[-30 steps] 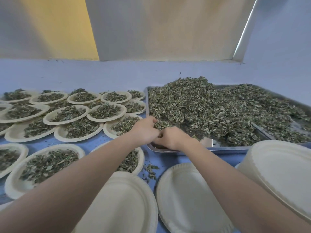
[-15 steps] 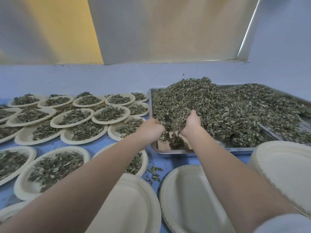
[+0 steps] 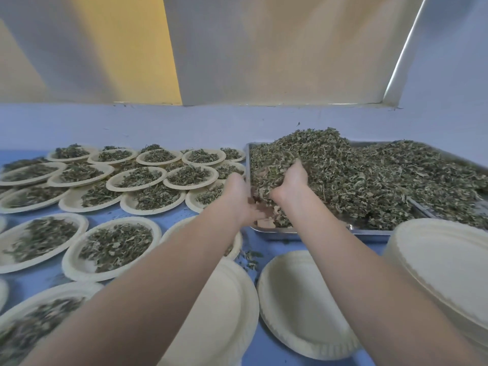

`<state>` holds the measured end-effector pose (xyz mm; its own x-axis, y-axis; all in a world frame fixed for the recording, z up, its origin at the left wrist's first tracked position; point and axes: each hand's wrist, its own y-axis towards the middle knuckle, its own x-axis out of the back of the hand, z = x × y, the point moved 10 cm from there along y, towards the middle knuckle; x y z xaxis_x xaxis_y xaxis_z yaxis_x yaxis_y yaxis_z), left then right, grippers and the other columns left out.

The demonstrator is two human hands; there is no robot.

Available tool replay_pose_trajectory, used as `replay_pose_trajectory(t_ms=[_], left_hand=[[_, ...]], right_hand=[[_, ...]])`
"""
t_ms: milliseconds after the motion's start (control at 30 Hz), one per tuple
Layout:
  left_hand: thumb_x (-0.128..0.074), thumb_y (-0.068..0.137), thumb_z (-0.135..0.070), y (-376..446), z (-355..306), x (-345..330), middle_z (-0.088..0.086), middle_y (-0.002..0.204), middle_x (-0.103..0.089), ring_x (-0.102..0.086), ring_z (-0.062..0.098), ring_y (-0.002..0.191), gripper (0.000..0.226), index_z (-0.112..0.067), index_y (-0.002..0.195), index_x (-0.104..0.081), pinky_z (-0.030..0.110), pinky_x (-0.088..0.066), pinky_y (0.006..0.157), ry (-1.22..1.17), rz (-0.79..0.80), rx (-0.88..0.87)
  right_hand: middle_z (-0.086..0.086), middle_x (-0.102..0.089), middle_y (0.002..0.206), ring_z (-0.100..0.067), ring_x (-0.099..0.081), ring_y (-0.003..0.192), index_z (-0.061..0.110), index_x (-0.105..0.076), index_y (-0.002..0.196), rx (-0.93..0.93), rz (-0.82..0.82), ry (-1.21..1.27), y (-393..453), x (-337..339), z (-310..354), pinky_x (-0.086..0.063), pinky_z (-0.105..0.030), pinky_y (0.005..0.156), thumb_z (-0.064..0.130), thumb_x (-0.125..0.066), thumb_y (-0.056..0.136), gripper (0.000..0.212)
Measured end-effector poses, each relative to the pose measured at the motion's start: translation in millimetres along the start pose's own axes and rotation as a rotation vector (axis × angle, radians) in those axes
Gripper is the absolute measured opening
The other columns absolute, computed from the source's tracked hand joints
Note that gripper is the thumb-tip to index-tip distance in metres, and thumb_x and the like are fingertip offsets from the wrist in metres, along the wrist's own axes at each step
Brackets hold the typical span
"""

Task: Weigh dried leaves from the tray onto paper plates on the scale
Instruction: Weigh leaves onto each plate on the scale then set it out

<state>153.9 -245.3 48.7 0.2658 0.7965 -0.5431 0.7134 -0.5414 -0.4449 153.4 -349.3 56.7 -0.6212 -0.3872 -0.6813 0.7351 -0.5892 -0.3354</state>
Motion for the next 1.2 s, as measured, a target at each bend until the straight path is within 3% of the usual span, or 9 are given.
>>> replay_pose_trajectory(t_ms=[200, 267, 333, 467, 567, 633, 800, 900, 1200], left_hand=[[-0.026, 0.101, -0.032, -55, -40, 78, 0.022, 0.087, -0.061, -0.061, 0.031, 0.079, 0.049, 0.010, 0.110, -0.050, 0.038, -0.054, 0.059, -0.003, -0.133, -0.177], [-0.029, 0.101, -0.030, -76, -44, 102, 0.023, 0.082, -0.065, -0.066, 0.031, 0.062, 0.046, 0.010, 0.106, -0.052, 0.032, -0.054, 0.048, 0.050, -0.150, -0.217], [-0.033, 0.100, -0.029, -95, -47, 126, 0.025, 0.098, -0.065, -0.068, 0.034, 0.073, 0.042, 0.005, 0.117, -0.053, 0.033, -0.055, 0.055, 0.133, -0.222, -0.265], [-0.039, 0.100, -0.029, -119, -49, 161, 0.014, 0.097, -0.066, -0.064, 0.024, 0.075, 0.035, -0.004, 0.117, -0.056, 0.029, -0.053, 0.063, 0.286, -0.339, -0.365], [-0.040, 0.100, -0.027, -128, -46, 172, 0.007, 0.088, -0.065, -0.061, 0.018, 0.071, 0.027, -0.006, 0.103, -0.057, 0.026, -0.051, 0.064, 0.364, -0.365, -0.450], [-0.043, 0.097, -0.021, -131, -44, 178, 0.006, 0.086, -0.064, -0.059, 0.019, 0.072, 0.020, -0.008, 0.094, -0.058, 0.030, -0.051, 0.072, 0.374, -0.385, -0.506], [-0.045, 0.097, -0.025, -132, -45, 187, -0.001, 0.095, -0.064, -0.061, 0.013, 0.083, 0.018, -0.015, 0.099, -0.059, 0.037, -0.050, 0.090, 0.484, -0.434, -0.575], [-0.045, 0.095, -0.029, -138, -44, 188, -0.004, 0.099, -0.065, -0.062, 0.012, 0.090, 0.017, -0.023, 0.092, -0.060, 0.039, -0.050, 0.092, 0.531, -0.427, -0.645], [-0.046, 0.090, -0.035, -146, -42, 181, -0.013, 0.097, -0.067, -0.061, 0.010, 0.094, 0.019, -0.032, 0.086, -0.064, 0.043, -0.047, 0.096, 0.657, -0.394, -0.728]], right_hand=[[-0.010, -0.062, 0.119, -0.031, -0.061, 0.108, 0.015, -0.054, 0.128, -0.110, 0.212, -0.118, -58, -34, -54, -0.047, -0.049, 0.095, 0.042, -0.035, 0.100, 0.044], [-0.013, -0.064, 0.120, -0.034, -0.062, 0.109, 0.013, -0.057, 0.126, -0.130, 0.284, -0.182, -81, -36, -76, -0.051, -0.049, 0.088, 0.042, -0.040, 0.098, 0.043], [-0.014, -0.068, 0.110, -0.034, -0.065, 0.103, 0.013, -0.065, 0.108, -0.090, 0.368, -0.340, -106, -35, -94, -0.052, -0.050, 0.089, 0.039, -0.043, 0.096, 0.036], [0.005, -0.061, 0.085, -0.007, -0.055, 0.078, 0.021, -0.057, 0.080, 0.547, 0.592, -1.217, -158, -46, -92, -0.043, -0.025, 0.072, 0.039, -0.041, 0.098, 0.031], [0.000, -0.056, 0.083, -0.016, -0.053, 0.082, 0.015, -0.064, 0.092, 0.927, 0.909, -1.775, -193, -52, -126, -0.043, -0.033, 0.072, 0.046, -0.045, 0.094, 0.037], [0.003, -0.055, 0.104, -0.017, -0.049, 0.103, 0.034, -0.061, 0.114, 0.908, 0.960, -2.010, -195, -41, -138, -0.043, -0.037, 0.089, 0.068, -0.042, 0.083, 0.050], [0.011, -0.034, 0.151, -0.010, -0.026, 0.139, 0.052, -0.030, 0.141, 0.708, 0.990, -1.888, -194, -35, -120, -0.020, -0.036, 0.115, 0.080, -0.021, 0.076, 0.072], [0.019, -0.036, 0.148, 0.003, -0.032, 0.125, 0.047, -0.034, 0.142, 0.721, 0.886, -1.689, -189, -38, -100, -0.017, -0.022, 0.102, 0.070, -0.009, 0.081, 0.070], [0.019, -0.057, 0.120, -0.003, -0.050, 0.113, 0.051, -0.051, 0.120, 0.703, 0.706, -1.347, -174, -28, -89, -0.034, -0.029, 0.096, 0.071, -0.010, 0.083, 0.058]])
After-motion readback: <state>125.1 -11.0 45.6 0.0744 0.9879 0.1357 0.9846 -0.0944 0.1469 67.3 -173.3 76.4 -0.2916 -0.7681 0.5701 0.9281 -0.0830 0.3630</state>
